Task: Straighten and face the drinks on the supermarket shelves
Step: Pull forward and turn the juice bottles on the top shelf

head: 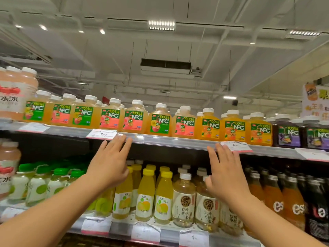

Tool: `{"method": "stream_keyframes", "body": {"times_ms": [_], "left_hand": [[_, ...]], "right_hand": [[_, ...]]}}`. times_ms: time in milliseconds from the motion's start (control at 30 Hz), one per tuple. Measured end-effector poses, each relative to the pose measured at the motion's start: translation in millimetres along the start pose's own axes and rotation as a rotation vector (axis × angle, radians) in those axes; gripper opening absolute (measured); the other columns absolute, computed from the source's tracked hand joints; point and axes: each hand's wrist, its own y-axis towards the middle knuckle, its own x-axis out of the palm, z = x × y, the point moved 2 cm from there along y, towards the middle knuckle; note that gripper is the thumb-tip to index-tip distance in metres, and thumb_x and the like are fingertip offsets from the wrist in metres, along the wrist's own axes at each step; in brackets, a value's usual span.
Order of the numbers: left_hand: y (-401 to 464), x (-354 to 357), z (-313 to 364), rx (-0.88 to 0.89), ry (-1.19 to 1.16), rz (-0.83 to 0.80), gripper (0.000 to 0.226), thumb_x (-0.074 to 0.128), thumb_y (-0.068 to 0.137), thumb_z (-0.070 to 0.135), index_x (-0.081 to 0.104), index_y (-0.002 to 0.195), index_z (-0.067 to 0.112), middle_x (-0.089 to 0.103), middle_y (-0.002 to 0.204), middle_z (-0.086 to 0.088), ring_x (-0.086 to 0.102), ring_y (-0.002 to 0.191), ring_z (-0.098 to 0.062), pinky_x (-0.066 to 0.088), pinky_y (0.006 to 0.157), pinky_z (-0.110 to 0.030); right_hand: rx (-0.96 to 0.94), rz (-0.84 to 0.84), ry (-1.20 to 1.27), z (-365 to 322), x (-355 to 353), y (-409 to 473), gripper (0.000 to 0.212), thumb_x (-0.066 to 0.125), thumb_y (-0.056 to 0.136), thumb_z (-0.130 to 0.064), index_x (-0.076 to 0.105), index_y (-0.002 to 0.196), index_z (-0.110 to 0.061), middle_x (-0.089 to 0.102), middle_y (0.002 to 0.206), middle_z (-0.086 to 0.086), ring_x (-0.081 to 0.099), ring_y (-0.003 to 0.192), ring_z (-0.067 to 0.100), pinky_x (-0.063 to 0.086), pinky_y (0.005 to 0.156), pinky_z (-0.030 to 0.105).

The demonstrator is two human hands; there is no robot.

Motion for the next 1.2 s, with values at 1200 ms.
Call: {"method": "stream_keyframes", "body": {"times_ms": [1200], "left_hand": [[78.6,-21.7,-255.5,0.111,-0.241,0.276,0.069,0.051,0.085,0.029,0.030,0.147,0.008,0.029,0.154,-0.010,0.025,0.140,-0.026,0.022,0.113,-0.040]], "right_hand": [[-0.015,0.083,0.034,-253.6,-18.1,54.3,0.077,0.064,0.077,-0.025,0.035,0.148,-0.016,0.031,0.156,0.005,0.021,0.146,0.021,0.003,0.119,0.040]]}}
